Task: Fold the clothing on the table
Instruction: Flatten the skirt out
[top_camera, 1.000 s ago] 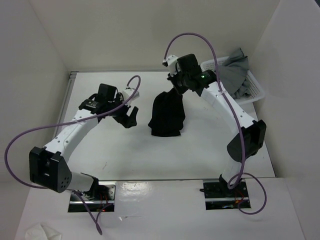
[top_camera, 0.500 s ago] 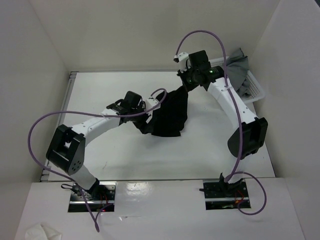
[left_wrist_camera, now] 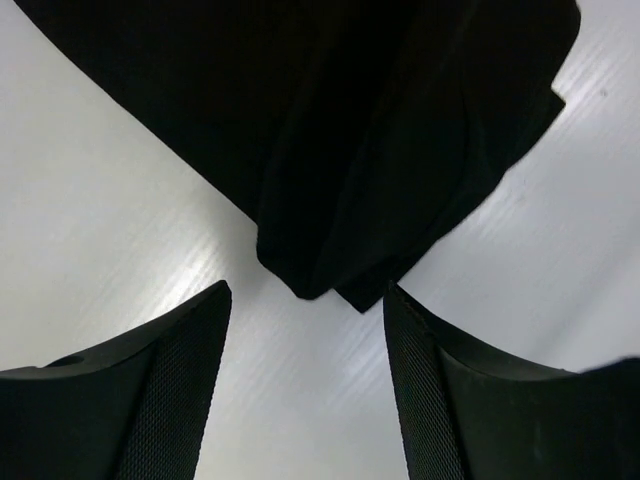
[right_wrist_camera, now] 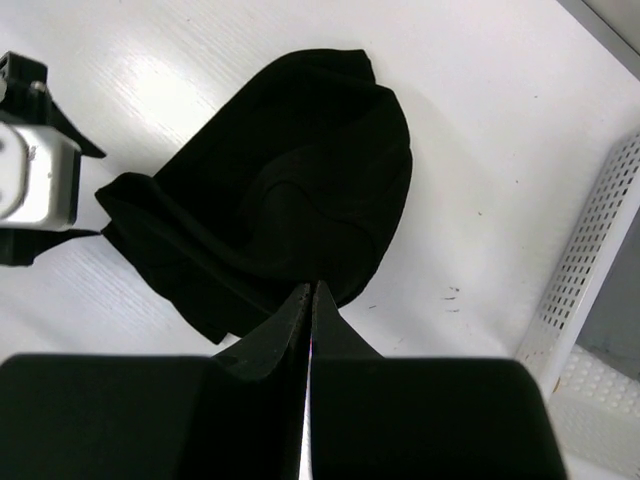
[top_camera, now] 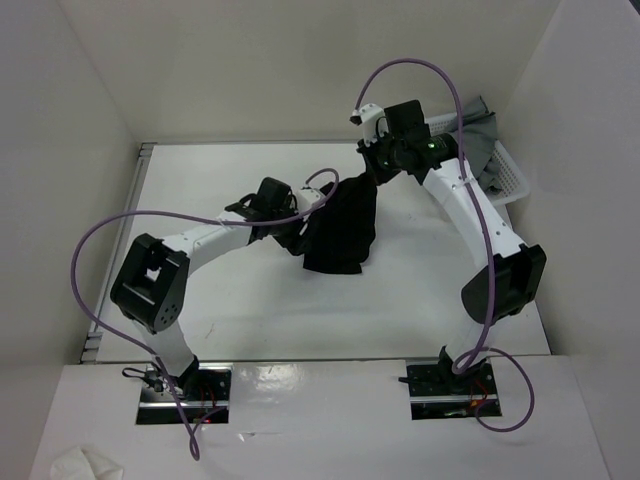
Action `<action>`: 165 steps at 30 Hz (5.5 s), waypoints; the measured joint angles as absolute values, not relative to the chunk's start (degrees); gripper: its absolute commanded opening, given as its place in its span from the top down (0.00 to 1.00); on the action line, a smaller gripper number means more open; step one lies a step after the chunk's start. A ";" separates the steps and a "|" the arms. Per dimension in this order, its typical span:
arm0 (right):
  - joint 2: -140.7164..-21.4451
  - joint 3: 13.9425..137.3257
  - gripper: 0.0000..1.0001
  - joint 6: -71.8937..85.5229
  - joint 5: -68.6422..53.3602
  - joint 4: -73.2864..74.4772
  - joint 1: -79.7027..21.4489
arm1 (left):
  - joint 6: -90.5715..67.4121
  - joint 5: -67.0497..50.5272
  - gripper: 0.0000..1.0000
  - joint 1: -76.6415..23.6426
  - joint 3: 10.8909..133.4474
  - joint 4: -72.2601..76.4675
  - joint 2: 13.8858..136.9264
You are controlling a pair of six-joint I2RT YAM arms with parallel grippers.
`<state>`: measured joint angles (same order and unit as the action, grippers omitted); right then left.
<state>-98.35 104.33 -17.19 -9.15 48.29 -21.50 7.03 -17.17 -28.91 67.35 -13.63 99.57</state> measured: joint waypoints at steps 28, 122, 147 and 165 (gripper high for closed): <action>-95.29 100.62 1.00 -17.85 -10.02 49.04 -21.21 | 7.66 -28.51 0.66 -28.91 69.73 -15.62 104.51; -102.96 92.55 0.36 -16.71 -10.85 27.79 -10.72 | 11.27 -18.04 0.18 -8.16 108.53 -30.94 111.98; -103.74 88.55 0.04 -20.01 -3.73 30.96 -19.40 | 10.13 -18.37 0.00 -21.98 82.56 -31.75 107.24; -111.00 86.11 0.04 -20.40 -4.14 32.16 -20.29 | 9.98 -18.33 0.00 -26.00 80.25 -26.48 107.28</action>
